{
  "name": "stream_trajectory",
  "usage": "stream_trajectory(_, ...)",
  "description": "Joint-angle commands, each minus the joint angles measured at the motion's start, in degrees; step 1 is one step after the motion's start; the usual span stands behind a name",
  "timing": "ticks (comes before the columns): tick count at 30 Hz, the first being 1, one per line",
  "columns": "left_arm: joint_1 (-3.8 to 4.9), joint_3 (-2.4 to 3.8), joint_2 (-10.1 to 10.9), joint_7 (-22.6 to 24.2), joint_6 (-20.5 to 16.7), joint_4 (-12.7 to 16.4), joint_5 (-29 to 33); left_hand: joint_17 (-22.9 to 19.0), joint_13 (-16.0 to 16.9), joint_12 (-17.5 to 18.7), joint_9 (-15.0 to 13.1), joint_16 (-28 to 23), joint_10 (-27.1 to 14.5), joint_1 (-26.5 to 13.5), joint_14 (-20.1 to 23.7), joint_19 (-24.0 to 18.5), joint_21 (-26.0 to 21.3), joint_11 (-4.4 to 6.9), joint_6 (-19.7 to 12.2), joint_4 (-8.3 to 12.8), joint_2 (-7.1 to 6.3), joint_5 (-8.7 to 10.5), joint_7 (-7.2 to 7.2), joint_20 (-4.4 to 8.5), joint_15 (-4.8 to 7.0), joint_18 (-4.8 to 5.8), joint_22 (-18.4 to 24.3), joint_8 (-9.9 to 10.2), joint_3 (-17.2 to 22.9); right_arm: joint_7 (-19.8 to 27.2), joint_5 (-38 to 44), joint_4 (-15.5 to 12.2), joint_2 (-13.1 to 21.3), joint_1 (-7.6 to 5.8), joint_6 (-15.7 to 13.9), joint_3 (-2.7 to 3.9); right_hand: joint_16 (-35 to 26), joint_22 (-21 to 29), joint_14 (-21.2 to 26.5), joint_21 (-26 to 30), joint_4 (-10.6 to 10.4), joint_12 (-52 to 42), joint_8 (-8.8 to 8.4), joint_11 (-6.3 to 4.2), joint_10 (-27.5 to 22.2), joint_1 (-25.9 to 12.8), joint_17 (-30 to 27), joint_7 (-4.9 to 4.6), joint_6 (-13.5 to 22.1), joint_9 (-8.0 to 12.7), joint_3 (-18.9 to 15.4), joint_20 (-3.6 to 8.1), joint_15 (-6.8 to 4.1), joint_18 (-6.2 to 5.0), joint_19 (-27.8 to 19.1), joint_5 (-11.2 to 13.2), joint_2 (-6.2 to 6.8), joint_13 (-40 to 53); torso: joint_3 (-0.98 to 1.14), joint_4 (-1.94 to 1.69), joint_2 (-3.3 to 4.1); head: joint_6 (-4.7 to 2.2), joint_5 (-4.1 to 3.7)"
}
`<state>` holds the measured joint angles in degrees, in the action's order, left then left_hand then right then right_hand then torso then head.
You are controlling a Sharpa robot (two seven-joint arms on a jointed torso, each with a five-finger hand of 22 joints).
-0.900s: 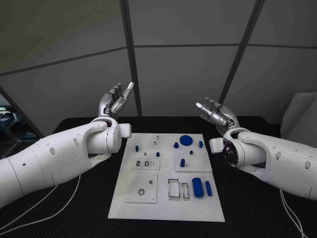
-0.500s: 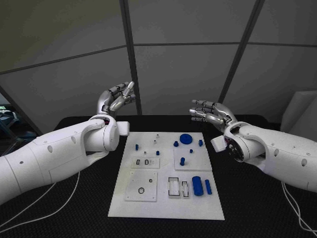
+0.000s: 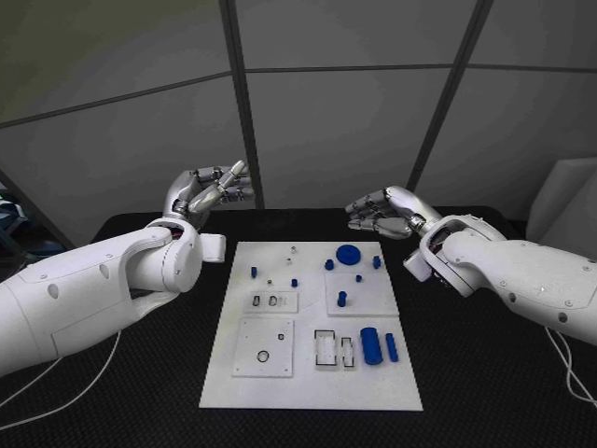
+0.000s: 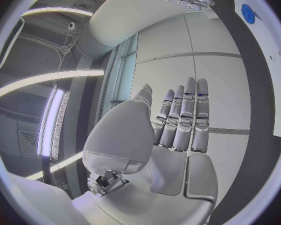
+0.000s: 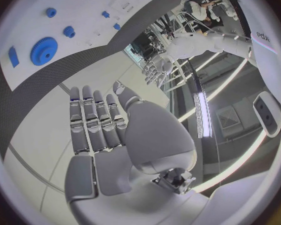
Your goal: Assemble the parts on the task board
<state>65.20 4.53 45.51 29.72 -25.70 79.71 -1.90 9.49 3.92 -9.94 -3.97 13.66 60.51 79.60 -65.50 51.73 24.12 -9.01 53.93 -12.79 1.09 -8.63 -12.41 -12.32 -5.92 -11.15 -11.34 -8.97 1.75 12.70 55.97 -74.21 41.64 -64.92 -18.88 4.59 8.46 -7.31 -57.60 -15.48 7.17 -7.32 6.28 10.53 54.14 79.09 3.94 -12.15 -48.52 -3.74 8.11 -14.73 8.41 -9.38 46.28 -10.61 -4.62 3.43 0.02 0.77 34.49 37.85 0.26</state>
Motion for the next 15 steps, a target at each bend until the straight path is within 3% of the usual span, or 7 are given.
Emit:
stream_trajectory(1,0.07,0.03,1.0,-0.8,3.8,1.8,-2.4,0.9,0.1,0.5,0.1,-0.2,1.5,0.8,-1.6,1.0,0.7,0.41,1.1,0.3,-0.23,0.31,0.24,0.35,0.49,0.61,-0.2,0.4,-0.1,-4.8,15.5,-0.8,0.1,-0.95,2.7,0.06,2.1,-2.3,-12.4,-5.9,0.6,1.0,-0.5,-2.31,8.9,-0.5,1.7,0.66,-6.9,-0.2,3.3,3.4,-3.68,-1.19,7.7,0.3,2.8,0.2,-0.01,-0.15,1.68,-0.27,-0.29)
stream_trajectory(6,0.05,0.03,3.5,-1.5,4.0,6.0,-4.2,1.8,0.1,1.2,0.2,-0.3,2.5,0.8,-3.0,1.7,1.3,0.68,1.9,0.4,-0.5,0.35,0.46,0.74,0.84,0.64,-0.5,0.9,-0.5,-9.8,26.0,-2.8,0.1,-2.73,5.5,0.07,5.2,-5.0,-19.8,-11.1,0.4,1.5,-0.87,-4.01,12.5,-1.2,4.2,1.7,-8.7,-0.2,3.8,6.0,-5.95,-1.17,12.1,0.7,4.68,0.3,-0.25,-0.5,3.67,-0.99,-0.8)
stream_trajectory(13,0.02,0.03,6.2,-2.0,3.8,11.0,-5.1,2.1,0.0,1.6,0.2,-0.4,2.6,0.7,-3.1,1.8,1.4,0.63,2.0,0.4,-0.83,0.38,0.41,0.8,0.83,0.68,-0.6,1.2,-0.8,-15.7,37.4,-5.6,0.2,-4.05,8.6,0.07,10.8,-9.0,-26.7,-18.1,-0.6,3.1,-1.88,-5.32,15.3,-2.1,8.9,3.12,-10.0,-0.1,4.6,8.43,-7.81,-1.05,15.7,0.6,7.1,0.3,-0.52,-1.06,5.93,-2.03,-1.41)
stream_trajectory(15,0.01,0.03,6.4,-2.1,3.9,11.9,-5.2,2.3,0.0,1.9,0.2,-0.7,2.5,0.5,-3.0,1.7,1.5,0.55,1.9,0.3,-0.99,0.39,0.33,0.79,0.76,0.71,-0.6,1.4,-1.0,-17.1,39.8,-6.3,0.2,-4.22,9.3,0.08,13.6,-10.4,-28.5,-20.6,-1.2,3.6,-2.31,-5.58,15.3,-2.5,11.0,3.34,-10.0,-0.1,5.0,8.88,-8.34,-1.04,16.8,0.4,7.79,0.3,-0.69,-1.46,6.62,-2.06,-1.66)
